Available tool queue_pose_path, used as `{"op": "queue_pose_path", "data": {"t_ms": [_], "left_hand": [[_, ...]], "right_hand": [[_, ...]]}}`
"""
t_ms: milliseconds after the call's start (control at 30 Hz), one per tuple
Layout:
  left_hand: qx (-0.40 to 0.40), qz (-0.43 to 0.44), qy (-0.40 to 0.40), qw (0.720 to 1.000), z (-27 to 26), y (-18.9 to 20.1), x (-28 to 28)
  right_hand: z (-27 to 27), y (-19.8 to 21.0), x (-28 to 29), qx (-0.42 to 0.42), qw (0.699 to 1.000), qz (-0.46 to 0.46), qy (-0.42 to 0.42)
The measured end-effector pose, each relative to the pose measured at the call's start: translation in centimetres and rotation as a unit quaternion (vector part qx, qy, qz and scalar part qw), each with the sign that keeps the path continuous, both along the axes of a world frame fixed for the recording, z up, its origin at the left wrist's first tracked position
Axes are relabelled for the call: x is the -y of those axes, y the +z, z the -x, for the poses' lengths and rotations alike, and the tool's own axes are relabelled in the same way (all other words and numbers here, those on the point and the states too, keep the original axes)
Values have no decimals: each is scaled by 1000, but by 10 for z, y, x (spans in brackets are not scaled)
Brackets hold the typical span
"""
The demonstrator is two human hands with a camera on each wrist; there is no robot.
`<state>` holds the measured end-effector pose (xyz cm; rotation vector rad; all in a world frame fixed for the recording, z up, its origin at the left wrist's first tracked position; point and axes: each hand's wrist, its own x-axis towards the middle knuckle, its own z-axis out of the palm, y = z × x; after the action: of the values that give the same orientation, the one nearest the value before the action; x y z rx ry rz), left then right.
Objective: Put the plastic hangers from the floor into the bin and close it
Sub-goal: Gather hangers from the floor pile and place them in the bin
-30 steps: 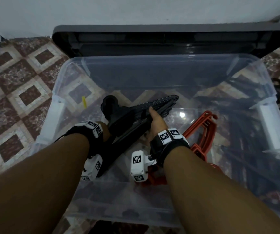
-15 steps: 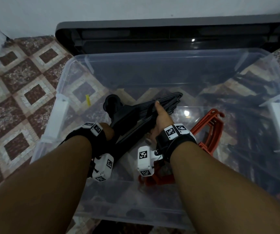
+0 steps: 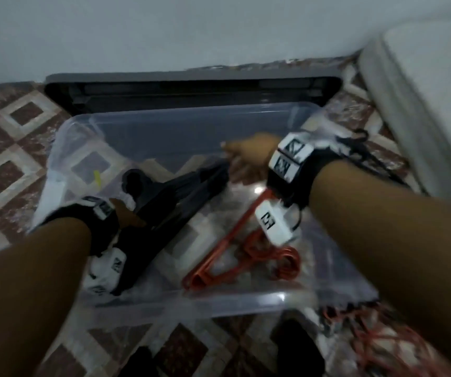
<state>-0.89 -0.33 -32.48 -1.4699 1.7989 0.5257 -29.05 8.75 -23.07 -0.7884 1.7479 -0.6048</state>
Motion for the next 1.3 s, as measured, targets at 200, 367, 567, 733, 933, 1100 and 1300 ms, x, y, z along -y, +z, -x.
{"op": "queue_pose_path", "data": {"t_ms": [200,367,567,733,933,1100,1300], "left_hand": [[-74,131,-84,985,58,127,-35],[-248,267,-186,912,161,193,-106],[-422,288,-345,787,294,210,-248],[-406,133,-445,787,362,159,-338],[-144,-19,-556,818,384,49,-384],[34,-172,-597,783,359,-32,-406],[-94,-170,-477,857,345,-93,-414]], "right_hand": [[121,197,-152,-240,953,185,14],[219,228,-338,-387,901,168,-101],[275,115,-515,-356,920,-63,-153],[249,-22,-608,-285,912,-272,-113],[189,-151,-692,-89,896,-357,-250],[156,-202,-688,22,863,-367,-345],[150,-213,-653,-57,818,-312,-480]]}}
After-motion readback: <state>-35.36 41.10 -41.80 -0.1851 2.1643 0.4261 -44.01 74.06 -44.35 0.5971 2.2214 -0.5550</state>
